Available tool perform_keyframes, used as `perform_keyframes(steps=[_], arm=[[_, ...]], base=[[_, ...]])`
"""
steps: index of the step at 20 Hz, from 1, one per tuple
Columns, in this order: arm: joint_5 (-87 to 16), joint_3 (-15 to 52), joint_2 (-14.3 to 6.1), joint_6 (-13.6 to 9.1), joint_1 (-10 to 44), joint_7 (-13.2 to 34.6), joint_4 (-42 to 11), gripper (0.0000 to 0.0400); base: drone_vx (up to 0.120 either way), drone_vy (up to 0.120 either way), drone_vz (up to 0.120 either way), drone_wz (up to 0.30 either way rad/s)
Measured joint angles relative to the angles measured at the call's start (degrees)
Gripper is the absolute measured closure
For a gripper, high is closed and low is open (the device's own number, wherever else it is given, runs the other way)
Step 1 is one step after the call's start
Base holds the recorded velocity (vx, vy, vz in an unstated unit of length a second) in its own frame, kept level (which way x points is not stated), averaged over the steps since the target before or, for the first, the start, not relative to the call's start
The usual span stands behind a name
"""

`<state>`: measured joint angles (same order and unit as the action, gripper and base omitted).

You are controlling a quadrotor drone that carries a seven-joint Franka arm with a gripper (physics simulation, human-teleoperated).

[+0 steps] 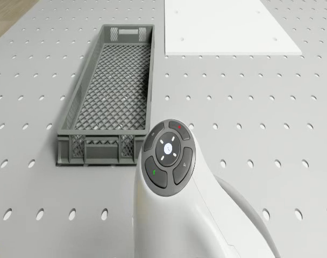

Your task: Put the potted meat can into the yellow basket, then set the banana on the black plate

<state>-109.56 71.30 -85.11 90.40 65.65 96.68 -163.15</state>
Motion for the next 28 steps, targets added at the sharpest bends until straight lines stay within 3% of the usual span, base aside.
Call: perform_keyframes(steps=[21,28], arm=[[0.42,0.19,-0.88,0.81,0.31,0.23,0.04,0.0203],[0.53,0.23,-1.12,1.03,0.40,0.30,0.06,0.0203]], base=[[-0.120,0.120,0.000,0.000],[-0.120,0.006,0.000,0.000]])
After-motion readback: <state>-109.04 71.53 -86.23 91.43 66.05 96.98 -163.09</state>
